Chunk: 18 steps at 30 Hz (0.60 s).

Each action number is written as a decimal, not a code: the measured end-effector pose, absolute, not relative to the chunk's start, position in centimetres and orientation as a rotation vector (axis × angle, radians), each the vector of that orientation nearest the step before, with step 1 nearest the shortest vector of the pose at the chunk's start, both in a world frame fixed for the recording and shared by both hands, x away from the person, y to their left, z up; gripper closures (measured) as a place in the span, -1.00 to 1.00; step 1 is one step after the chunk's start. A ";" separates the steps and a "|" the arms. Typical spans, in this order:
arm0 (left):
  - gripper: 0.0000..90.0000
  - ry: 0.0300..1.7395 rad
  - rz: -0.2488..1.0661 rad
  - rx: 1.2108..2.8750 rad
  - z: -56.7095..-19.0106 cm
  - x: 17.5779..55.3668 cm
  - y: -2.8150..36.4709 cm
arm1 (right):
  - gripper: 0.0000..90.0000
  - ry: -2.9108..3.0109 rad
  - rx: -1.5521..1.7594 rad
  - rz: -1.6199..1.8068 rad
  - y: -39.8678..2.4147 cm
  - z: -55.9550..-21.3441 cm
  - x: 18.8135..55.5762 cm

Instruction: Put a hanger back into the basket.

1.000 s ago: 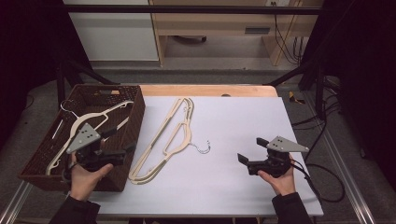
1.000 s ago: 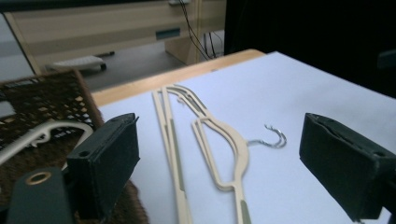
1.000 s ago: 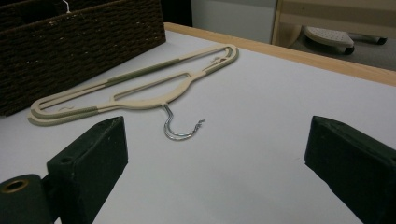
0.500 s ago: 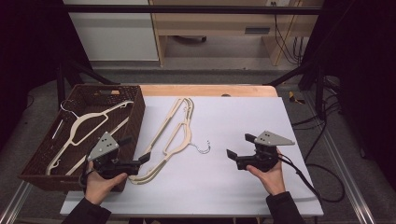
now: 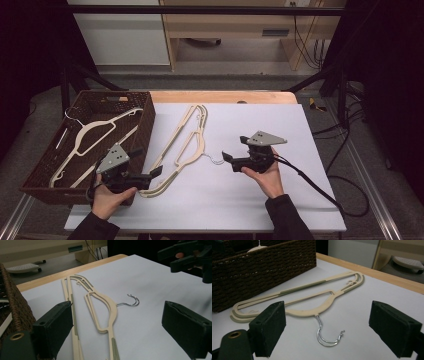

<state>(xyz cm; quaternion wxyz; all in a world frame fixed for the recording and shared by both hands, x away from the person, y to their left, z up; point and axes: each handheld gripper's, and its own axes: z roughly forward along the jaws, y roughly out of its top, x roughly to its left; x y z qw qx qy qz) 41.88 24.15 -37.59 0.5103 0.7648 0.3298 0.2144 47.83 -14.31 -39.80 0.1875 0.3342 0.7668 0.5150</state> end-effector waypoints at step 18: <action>-0.79 0.774 0.528 1.835 -36.9 41.6 24.7 | -0.21 2.331 0.944 1.288 -9.1 -44.4 52.7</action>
